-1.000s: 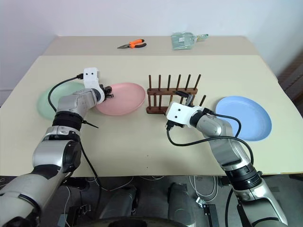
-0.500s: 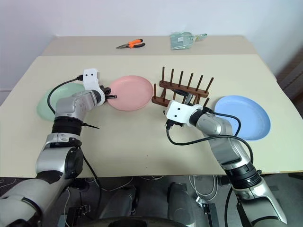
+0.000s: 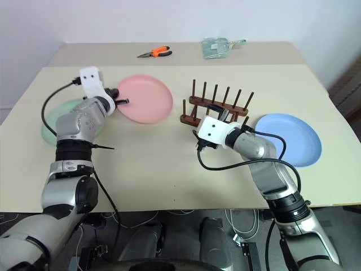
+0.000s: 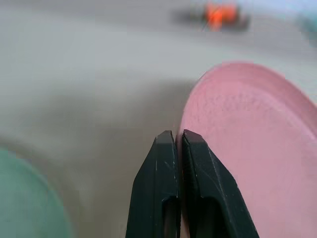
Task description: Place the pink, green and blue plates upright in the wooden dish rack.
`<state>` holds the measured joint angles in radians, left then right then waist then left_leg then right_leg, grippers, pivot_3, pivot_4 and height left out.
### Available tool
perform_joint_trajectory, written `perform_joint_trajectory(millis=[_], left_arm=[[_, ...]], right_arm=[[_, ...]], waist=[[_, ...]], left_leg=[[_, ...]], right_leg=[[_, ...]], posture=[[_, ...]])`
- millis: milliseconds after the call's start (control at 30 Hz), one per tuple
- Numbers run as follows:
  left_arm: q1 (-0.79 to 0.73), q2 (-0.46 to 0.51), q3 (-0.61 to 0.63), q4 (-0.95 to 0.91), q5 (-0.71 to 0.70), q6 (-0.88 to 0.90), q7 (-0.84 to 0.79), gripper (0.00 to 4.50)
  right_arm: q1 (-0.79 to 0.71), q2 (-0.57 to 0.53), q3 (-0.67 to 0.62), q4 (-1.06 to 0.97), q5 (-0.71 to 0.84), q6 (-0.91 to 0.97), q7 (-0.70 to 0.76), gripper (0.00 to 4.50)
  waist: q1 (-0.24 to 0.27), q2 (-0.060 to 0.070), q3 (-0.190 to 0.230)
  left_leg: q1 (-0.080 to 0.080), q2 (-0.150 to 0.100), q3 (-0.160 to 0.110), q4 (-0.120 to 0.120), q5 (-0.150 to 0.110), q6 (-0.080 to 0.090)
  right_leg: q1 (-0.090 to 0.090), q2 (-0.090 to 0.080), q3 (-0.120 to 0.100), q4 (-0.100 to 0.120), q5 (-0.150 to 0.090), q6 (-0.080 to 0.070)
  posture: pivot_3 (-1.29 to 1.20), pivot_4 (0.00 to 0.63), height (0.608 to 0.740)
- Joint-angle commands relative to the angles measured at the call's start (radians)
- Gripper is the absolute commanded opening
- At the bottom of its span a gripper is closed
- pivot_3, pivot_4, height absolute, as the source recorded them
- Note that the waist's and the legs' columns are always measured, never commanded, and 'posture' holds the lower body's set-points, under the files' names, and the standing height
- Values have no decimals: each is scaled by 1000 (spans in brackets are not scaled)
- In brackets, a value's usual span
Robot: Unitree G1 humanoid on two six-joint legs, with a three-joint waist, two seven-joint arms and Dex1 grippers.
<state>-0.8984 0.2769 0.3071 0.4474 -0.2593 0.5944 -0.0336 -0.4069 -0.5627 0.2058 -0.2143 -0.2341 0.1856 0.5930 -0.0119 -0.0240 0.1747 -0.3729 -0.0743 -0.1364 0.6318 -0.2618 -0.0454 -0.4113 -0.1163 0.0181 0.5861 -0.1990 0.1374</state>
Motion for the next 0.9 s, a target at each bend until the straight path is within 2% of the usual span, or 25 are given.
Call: perform_joint_trajectory(millis=[33, 67, 133, 200, 267, 467, 600, 900], left_arm=[[-29, 9, 29, -80, -21, -54, 15, 112], [-31, 10, 35, -90, -24, -63, 21, 112], [-33, 14, 42, -119, -32, -68, 21, 112], [-27, 23, 30, -143, -29, -63, 4, 107], [-9, 34, 13, -174, -31, -48, -28, 107], [78, 96, -16, -291, -82, 40, -175, 107], [155, 145, -24, -371, -118, 92, -254, 107], [175, 130, -12, -432, -141, 126, -217, 107]], right_arm=[[-22, 5, -35, -39, 9, 2, -10, 4500], [-16, 4, -36, -38, 16, 5, -5, 4500], [33, 14, -65, -68, 126, 59, 57, 4500], [94, 23, -126, -102, 252, 142, 108, 3954], [143, 11, -165, -117, 304, 226, 124, 3193], [200, 33, -237, -111, 349, 412, 32, 113], [178, 13, -200, -5, 260, 473, -59, 41], [39, 37, -169, 259, 175, 373, -183, 41]], waist=[[2, 0, 0], [2, 0, 0], [3, 0, 0], [5, 0, 0], [3, 0, 0], [-5, 1, 0], [-3, 1, 0], [0, 0, 0]], left_leg=[[0, 0, 0, 0, 0, 0], [0, 0, 0, 0, 0, 0], [0, 0, 0, 0, 0, 0], [0, 0, -1, 0, 0, 0], [0, 0, -1, 0, 0, 0], [1, 0, 0, 0, 0, 0], [1, 1, 1, 0, 0, 0], [1, 0, 1, 1, 0, 0]], right_leg=[[0, 0, 0, 0, 0, 0], [0, 0, 0, 0, 0, 0], [0, 0, 0, 0, 0, 0], [1, 0, 0, 0, 0, 0], [1, 0, 0, -1, 0, 0], [0, 0, 1, 2, 0, 0], [-1, 1, 1, 3, 0, 0], [0, 0, 1, 3, 0, 0]], posture=[[0, 150, 740], [0, 150, 740], [0, 150, 740], [0, 150, 740], [0, 150, 740], [0, 150, 740], [0, 150, 740], [0, 150, 740]])
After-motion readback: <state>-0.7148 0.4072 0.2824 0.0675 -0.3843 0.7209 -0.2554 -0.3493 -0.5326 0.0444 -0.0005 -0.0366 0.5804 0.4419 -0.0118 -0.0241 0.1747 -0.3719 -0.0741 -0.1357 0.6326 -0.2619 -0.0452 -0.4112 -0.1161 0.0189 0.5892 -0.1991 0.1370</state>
